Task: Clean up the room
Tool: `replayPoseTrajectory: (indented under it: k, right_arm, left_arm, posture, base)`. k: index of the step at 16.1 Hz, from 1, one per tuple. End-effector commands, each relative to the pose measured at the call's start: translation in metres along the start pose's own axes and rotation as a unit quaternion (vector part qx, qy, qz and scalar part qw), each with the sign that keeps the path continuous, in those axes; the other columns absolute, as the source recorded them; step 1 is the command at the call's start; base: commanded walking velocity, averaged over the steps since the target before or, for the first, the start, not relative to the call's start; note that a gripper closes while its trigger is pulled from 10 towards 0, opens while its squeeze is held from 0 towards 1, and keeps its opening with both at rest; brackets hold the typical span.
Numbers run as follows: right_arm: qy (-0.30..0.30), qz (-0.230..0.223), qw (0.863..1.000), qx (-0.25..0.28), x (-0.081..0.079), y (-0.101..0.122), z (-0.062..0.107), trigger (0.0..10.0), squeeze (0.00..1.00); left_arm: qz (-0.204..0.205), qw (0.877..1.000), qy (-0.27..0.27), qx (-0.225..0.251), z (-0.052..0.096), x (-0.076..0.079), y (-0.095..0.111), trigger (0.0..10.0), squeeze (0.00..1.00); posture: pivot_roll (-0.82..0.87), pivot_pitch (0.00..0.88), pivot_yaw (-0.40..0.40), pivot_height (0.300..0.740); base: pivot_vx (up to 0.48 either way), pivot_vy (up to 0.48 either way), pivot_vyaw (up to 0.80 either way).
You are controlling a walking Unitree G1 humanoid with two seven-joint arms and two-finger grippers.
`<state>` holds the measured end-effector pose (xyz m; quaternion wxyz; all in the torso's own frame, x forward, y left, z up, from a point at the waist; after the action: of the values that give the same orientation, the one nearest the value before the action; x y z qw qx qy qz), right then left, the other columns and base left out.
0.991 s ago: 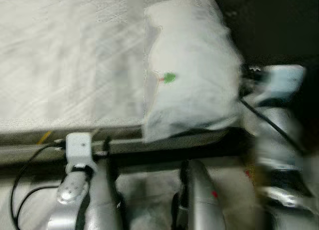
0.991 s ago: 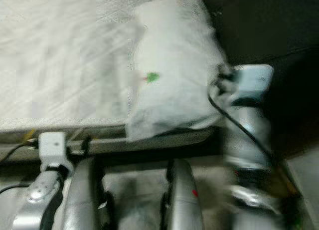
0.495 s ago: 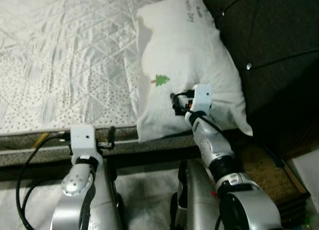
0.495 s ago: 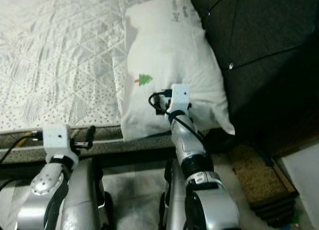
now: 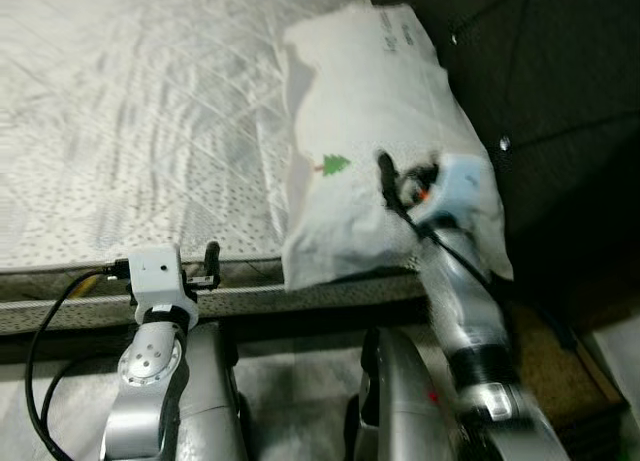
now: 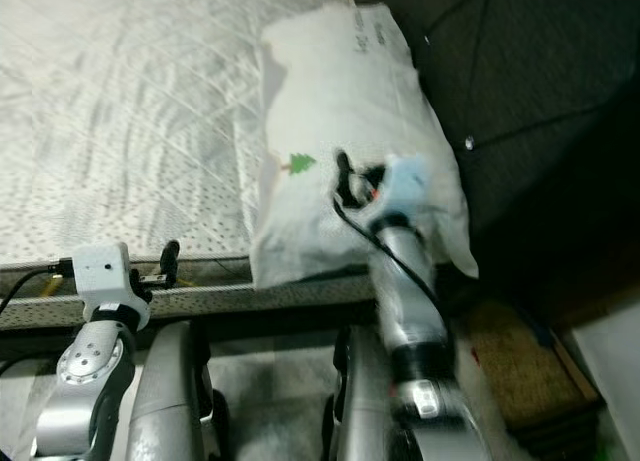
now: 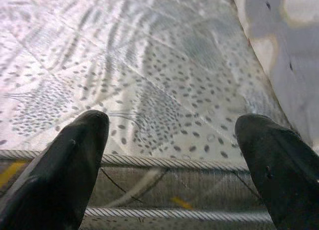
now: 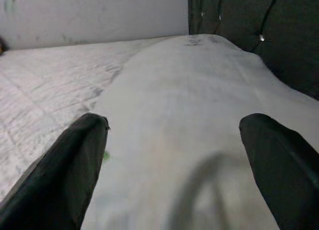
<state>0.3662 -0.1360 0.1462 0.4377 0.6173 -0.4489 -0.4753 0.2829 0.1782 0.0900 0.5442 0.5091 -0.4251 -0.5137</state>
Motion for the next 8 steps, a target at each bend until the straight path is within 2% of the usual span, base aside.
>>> replayPoseTrajectory:
  k: [1, 2, 4, 8]
  right_arm:
    - [0.001, -0.008, 1.000, 0.004, 0.004, 0.003, 0.011, 10.0, 0.00]
    - [-0.005, -0.012, 1.000, -0.003, 0.009, -0.002, 0.025, 10.0, 0.00]
    - [-0.014, -0.015, 1.000, -0.020, 0.014, -0.009, 0.041, 10.0, 0.00]
    - [-0.023, -0.007, 0.999, -0.029, 0.018, -0.006, 0.041, 10.0, 0.00]
  left_arm:
    - [0.008, 1.000, 0.003, -0.009, 0.001, 0.001, -0.007, 10.0, 0.00]
    - [0.012, 1.000, -0.004, -0.008, -0.003, 0.006, -0.006, 10.0, 0.00]
    - [0.017, 1.000, -0.016, 0.002, -0.011, 0.012, -0.002, 10.0, 0.00]
    - [0.018, 1.000, -0.015, 0.017, -0.021, 0.016, 0.005, 10.0, 0.00]
  posture:
    - [0.04, 0.022, -0.041, 0.566]
    - [0.03, 0.006, -0.035, 0.571]
    - [0.01, 0.000, -0.018, 0.594]
    - [0.00, 0.000, -0.018, 0.632]
  base:
    - [0.000, 0.000, 0.00]
    - [0.000, 0.000, 0.00]
    - [0.000, 0.000, 0.00]
    - [0.000, 0.000, 0.00]
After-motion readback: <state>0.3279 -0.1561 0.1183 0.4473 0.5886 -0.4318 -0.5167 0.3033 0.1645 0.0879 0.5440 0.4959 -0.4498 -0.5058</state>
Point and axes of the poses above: a point about 5 cm out from each wrist's last joint towards the gripper, its own z axis pointing back from the gripper into the wrist, its own y axis along the axis of the wrist's last joint, x = y × z, the point moved 4 cm from there along -z, pointing out of the wrist towards the gripper, and after that the axes turned 3 degrees about -z, right-handed, at the moved point
